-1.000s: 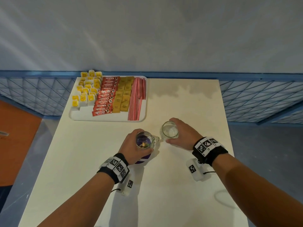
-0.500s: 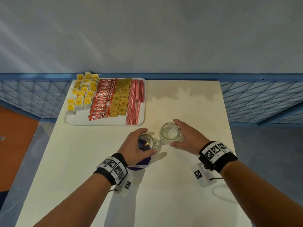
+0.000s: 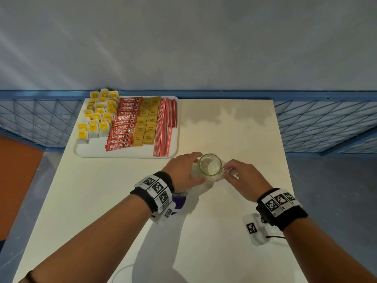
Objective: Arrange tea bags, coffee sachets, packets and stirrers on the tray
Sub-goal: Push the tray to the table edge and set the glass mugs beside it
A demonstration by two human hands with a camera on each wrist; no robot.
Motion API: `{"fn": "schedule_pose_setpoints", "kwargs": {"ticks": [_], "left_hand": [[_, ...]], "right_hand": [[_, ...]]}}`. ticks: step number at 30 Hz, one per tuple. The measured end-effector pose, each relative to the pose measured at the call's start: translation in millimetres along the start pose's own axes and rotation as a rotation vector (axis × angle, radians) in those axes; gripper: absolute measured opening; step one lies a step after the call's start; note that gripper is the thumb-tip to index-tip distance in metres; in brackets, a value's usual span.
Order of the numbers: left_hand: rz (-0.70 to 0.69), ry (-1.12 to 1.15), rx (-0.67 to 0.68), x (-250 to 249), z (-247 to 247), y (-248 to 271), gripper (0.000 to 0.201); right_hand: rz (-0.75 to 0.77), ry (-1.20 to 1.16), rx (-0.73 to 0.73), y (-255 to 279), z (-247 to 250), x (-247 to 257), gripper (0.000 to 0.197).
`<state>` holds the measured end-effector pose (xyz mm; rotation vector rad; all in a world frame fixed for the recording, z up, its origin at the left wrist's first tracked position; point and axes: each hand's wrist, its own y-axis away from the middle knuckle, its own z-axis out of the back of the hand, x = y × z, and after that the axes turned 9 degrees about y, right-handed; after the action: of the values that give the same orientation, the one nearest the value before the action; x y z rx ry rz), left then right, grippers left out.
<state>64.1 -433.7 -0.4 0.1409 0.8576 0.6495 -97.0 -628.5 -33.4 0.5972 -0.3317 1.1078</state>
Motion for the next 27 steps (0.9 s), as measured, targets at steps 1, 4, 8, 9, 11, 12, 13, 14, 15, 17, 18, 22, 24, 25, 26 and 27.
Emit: {"fn": "schedule_pose_setpoints", "kwargs": {"ticks": [1, 4, 8, 9, 11, 12, 13, 14, 15, 17, 18, 22, 24, 25, 26, 27], "left_hand": [[-0.004, 0.006, -0.01, 0.1, -0.6, -2.0, 0.073], [-0.015, 0.029, -0.036, 2.9, -4.0, -4.9, 0.063], [-0.024, 0.057, -0.048, 5.8, -4.9, -5.8, 0.051], [-0.024, 0.055, -0.051, 5.0, -4.0, -5.5, 0.051], [-0.025, 0.054, -0.07, 3.7, -1.7, -4.2, 0.054], [-0.029, 0.059, -0.086, 3.1, 0.0, -3.2, 0.055], [-0.038, 0.066, -0.099, 2.5, 2.1, -2.2, 0.056], [-0.046, 0.076, -0.108, 1.3, 4.9, -1.3, 0.058], [-0.053, 0.086, -0.116, 0.0, 8.4, -0.7, 0.058], [-0.066, 0.104, -0.144, -1.5, 16.7, -0.9, 0.054], [-0.07, 0.11, -0.158, -1.6, 21.2, -1.4, 0.053], [-0.089, 0.123, -0.209, 0.4, 40.1, -5.7, 0.052], [-0.095, 0.134, -0.234, 2.2, 50.4, -9.4, 0.054], [-0.095, 0.137, -0.247, 2.8, 55.5, -11.7, 0.054], [-0.092, 0.134, -0.26, 3.7, 60.6, -14.5, 0.054], [-0.089, 0.13, -0.271, 4.9, 65.8, -18.2, 0.053]], "right_hand": [[0.005, -0.012, -0.005, -0.3, -1.1, 0.2, 0.01], [0.006, -0.051, -0.015, -0.4, -3.1, 2.4, 0.011], [-0.02, -0.078, -0.01, -2.0, -1.2, 6.4, 0.009], [-0.02, -0.074, -0.008, -2.6, -0.5, 7.6, 0.009], [-0.021, -0.076, -0.006, -3.5, 2.9, 11.0, 0.008], [-0.021, -0.081, -0.007, -4.1, 5.5, 13.4, 0.008], [-0.018, -0.088, -0.013, -5.1, 8.8, 15.9, 0.008], [-0.011, -0.094, -0.02, -6.7, 12.8, 18.9, 0.008], [-0.002, -0.099, -0.028, -8.8, 16.9, 22.0, 0.008], [0.019, -0.1, -0.044, -14.1, 25.6, 29.1, 0.01], [0.03, -0.098, -0.05, -17.4, 29.7, 32.5, 0.01], [0.068, -0.092, -0.069, -35.0, 43.5, 46.6, 0.013], [0.083, -0.085, -0.089, -46.0, 48.4, 53.2, 0.014], [0.088, -0.083, -0.1, -51.7, 50.6, 56.3, 0.014], [0.09, -0.084, -0.109, -57.9, 52.7, 59.3, 0.014], [0.092, -0.089, -0.118, -64.6, 54.3, 62.0, 0.014]]}}
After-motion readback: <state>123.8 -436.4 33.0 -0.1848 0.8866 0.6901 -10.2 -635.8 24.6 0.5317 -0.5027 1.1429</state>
